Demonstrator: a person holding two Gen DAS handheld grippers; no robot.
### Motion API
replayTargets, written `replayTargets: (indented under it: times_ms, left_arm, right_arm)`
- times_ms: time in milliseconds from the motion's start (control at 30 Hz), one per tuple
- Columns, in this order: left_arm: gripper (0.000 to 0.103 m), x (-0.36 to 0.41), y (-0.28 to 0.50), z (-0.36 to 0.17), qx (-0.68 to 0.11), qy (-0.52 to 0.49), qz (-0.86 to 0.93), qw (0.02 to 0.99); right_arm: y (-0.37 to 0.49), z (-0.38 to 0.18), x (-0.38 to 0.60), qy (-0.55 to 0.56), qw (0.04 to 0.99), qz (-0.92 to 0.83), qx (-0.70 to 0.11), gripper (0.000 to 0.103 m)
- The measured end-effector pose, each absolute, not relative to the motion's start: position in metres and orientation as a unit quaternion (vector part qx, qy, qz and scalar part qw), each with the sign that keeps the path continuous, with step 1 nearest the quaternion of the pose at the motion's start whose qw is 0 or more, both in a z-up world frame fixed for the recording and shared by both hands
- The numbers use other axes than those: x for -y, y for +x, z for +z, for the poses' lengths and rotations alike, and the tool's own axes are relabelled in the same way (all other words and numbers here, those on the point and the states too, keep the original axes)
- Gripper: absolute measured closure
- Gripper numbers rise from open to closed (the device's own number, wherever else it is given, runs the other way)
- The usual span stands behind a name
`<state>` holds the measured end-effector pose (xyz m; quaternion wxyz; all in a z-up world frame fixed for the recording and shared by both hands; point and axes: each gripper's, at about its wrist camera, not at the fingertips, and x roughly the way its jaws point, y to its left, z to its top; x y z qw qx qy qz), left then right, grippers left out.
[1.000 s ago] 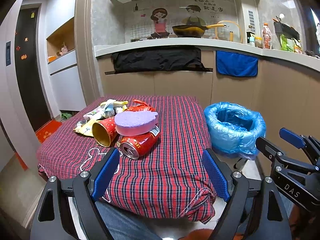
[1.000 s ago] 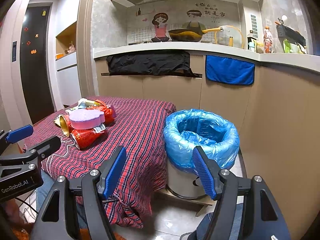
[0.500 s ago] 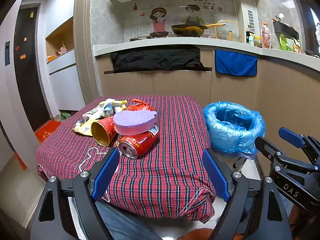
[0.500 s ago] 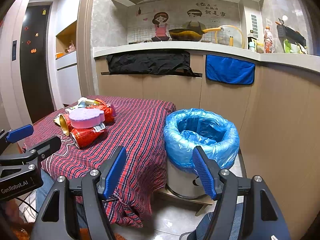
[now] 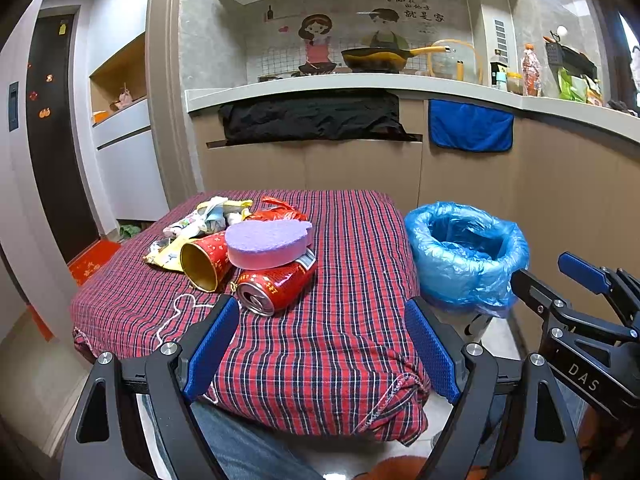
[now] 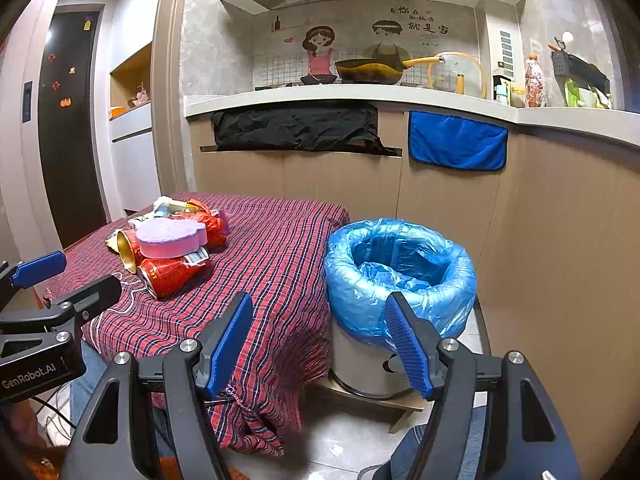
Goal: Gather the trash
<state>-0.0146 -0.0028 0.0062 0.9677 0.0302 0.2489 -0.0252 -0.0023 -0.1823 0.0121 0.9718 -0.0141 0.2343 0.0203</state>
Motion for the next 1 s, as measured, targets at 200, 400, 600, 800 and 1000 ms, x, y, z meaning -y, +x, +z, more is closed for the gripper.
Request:
replayTargets:
  times_ms: [200,400,600,800,1000]
  left_arm:
    - [0.018,0.003,-0.015,0.006,-0.249,0.030,-0.025,0.968]
    - [0.018,0.003,-0.014,0.005,-0.250,0.029,-0.025,0.968]
    - [0.018,0.003,-0.014,0.005,-0.250,0.029,-0.025,0.967]
    - [0.018,0.000,-0.012,0.003,-0.254,0.023,-0.024,0.967]
    - [0.018,-0.025,0.002,0.006,-0.258,-0.012,-0.016,0.966]
  right_arm:
    - [-0.002,0.012,0.182,-0.013,0.972,0.019,-0.234,0.037]
    - [-0.003,0.012,0.182,-0.012,0.972,0.019,-0.233,0.037]
    - [-0.002,0.012,0.182,-0.012,0.972,0.019,-0.234,0.037]
    - [-0.003,0.012,0.183,-0.014,0.972,0.018,-0.235,0.037]
    - [0.008,0.015,0.179,-0.036,0.973,0.025,-0.227,0.037]
